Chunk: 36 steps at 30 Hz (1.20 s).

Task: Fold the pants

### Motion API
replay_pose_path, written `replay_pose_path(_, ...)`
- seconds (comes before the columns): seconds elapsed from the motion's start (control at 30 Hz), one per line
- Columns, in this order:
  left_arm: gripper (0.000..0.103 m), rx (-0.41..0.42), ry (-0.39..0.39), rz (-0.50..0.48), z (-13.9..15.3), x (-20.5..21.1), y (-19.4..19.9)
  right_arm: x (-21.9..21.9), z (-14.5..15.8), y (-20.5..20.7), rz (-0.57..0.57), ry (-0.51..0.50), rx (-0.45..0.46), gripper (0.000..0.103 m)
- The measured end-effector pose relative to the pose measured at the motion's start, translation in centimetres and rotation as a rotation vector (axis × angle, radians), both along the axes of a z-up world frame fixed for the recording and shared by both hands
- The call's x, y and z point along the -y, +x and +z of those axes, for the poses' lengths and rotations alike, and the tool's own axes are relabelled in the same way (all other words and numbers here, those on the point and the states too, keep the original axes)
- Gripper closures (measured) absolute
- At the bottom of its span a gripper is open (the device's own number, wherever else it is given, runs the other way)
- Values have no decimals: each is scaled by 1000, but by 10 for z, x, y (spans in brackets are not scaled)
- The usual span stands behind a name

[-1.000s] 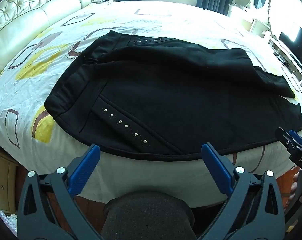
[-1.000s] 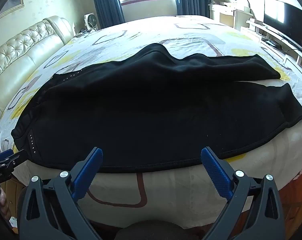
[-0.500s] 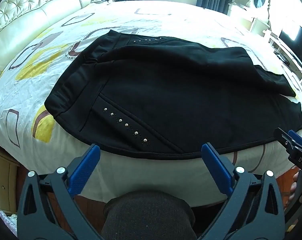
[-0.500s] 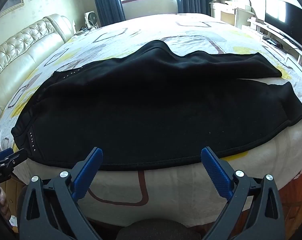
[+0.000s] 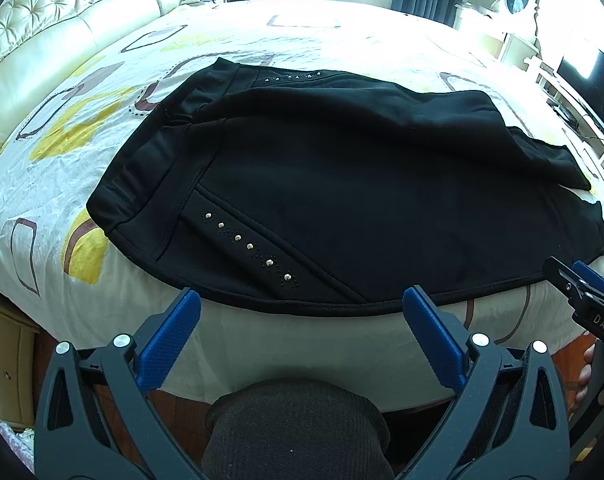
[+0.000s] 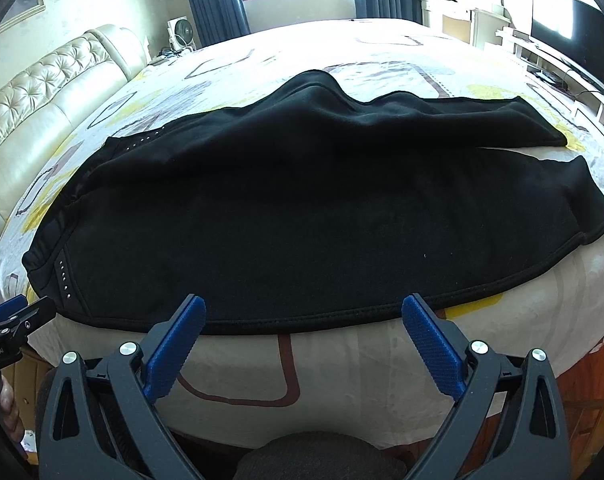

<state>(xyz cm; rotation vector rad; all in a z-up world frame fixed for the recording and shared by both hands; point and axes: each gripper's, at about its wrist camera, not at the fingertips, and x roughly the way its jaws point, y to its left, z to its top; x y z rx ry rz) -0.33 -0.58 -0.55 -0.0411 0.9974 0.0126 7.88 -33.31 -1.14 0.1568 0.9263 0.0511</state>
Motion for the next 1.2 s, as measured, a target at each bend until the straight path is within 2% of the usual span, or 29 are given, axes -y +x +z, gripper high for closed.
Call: replay_pose_path(1.2, 2, -7, -4, 7, -1, -1, -1, -3, -4, 1, 7, 7, -28, 5)
